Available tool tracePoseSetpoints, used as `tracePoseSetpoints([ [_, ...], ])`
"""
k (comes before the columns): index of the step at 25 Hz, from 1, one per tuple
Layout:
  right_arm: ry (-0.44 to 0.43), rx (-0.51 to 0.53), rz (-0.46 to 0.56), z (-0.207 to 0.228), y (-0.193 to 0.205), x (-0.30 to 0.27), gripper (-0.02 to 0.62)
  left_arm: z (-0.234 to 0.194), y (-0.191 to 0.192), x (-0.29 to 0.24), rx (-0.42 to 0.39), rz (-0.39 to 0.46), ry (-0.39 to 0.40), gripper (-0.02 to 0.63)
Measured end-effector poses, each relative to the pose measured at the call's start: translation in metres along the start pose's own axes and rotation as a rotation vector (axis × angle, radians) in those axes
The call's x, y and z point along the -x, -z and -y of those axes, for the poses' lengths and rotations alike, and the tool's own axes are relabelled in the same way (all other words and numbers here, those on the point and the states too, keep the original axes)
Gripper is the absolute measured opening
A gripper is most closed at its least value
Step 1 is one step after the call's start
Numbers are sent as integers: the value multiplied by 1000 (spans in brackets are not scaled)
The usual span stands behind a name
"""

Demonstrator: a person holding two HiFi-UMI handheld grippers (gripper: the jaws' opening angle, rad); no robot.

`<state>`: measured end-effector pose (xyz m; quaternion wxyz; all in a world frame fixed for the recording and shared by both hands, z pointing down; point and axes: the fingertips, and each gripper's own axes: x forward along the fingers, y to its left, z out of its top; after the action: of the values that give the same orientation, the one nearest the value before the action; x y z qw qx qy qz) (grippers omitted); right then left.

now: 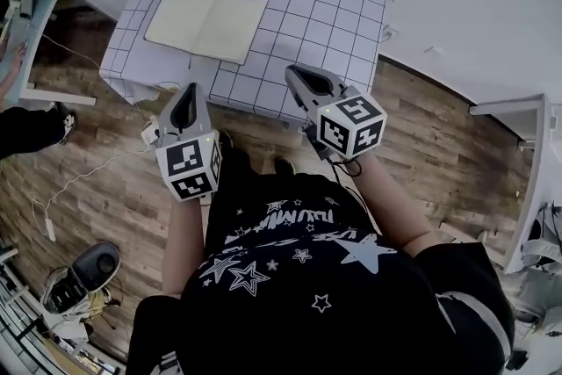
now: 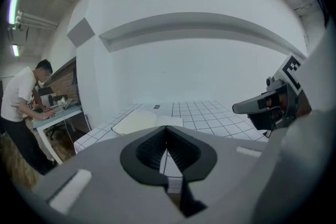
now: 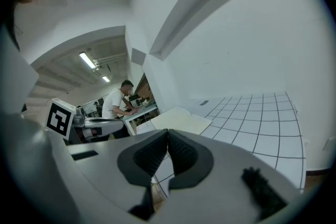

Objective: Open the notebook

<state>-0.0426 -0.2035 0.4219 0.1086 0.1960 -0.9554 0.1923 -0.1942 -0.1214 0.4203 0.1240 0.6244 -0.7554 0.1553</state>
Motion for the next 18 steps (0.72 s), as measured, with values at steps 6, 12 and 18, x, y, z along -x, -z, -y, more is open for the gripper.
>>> tracePoseSetpoints([
  [6, -113, 42, -39, -28, 10, 0, 15, 12, 16, 43, 63, -9, -46, 11],
  [12, -158, 66, -64, -65, 25, -1, 15, 9, 38, 83, 109, -11, -67, 11],
  [18, -159, 97, -93, -114, 48, 21, 15, 12, 64, 145, 149, -5, -50, 11],
])
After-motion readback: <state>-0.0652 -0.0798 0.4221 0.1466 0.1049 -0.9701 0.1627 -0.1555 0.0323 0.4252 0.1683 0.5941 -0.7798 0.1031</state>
